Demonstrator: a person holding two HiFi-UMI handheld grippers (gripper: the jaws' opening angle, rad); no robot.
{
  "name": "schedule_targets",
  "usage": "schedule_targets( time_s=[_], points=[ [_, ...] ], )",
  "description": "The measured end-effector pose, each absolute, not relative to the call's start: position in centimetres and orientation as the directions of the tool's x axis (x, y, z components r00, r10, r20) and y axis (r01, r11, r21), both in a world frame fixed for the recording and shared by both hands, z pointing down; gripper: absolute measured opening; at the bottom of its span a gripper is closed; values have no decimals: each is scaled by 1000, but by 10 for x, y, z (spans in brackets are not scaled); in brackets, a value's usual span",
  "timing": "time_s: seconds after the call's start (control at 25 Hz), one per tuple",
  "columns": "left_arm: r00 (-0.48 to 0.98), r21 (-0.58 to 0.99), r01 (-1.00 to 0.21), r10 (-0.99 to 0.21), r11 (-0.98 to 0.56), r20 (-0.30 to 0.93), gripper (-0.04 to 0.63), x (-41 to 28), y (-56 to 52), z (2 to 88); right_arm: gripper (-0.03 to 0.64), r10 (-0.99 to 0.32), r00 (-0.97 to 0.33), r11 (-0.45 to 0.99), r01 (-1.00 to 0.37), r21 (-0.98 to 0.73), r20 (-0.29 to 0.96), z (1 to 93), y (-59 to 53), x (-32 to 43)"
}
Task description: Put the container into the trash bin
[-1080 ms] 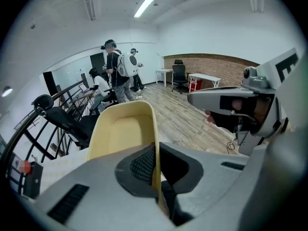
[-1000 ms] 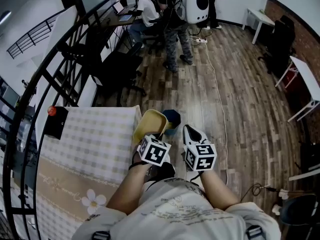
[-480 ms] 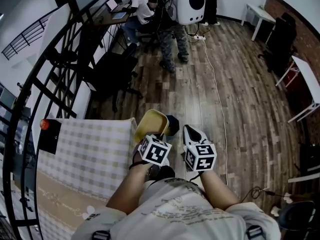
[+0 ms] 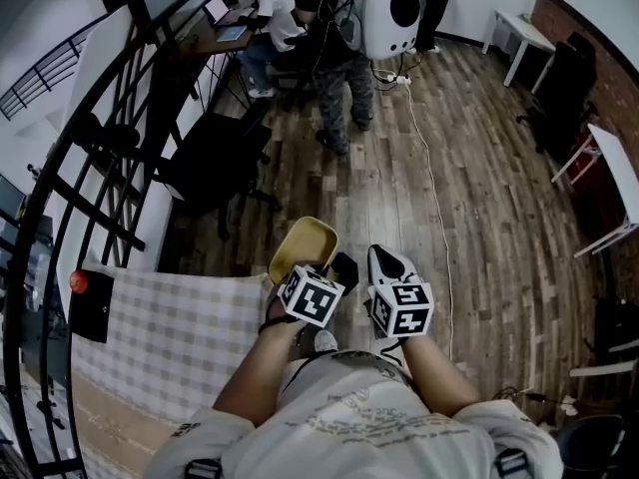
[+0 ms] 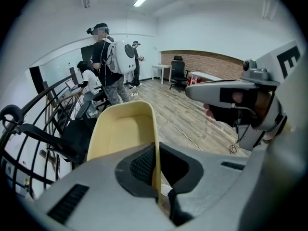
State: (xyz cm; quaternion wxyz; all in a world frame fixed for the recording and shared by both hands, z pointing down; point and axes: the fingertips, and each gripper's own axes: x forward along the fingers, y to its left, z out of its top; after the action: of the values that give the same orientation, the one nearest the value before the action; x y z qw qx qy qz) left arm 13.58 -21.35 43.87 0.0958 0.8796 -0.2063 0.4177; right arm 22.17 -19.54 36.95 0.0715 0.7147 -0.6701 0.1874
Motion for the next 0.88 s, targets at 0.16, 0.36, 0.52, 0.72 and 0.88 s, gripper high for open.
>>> schedule_targets(
  time_s=[0.16, 0.36, 0.52, 0.72, 0.88],
  points=[
    [563, 6, -426, -260, -905, 784, 8, 143, -246, 437, 3, -922, 28, -93, -984, -151, 387, 366, -228, 224],
    [545, 18, -443, -254, -896, 799, 8, 161, -258, 465, 3, -909, -5, -73, -983, -169, 416, 392, -246, 243],
    [527, 29, -451, -240, -892, 816, 9, 176, -265, 484, 3, -896, -47, -40, -982, -185, 441, 407, -263, 261],
    [496, -4, -402, -221, -915, 840, 9, 204, -266, 509, 3, -867, -120, 21, -979, -204, 483, 424, -290, 283],
    [465, -6, -369, -191, -929, 864, 9, 226, -264, 542, 3, -838, -161, 37, -970, -240, 522, 448, -309, 302]
  ],
)
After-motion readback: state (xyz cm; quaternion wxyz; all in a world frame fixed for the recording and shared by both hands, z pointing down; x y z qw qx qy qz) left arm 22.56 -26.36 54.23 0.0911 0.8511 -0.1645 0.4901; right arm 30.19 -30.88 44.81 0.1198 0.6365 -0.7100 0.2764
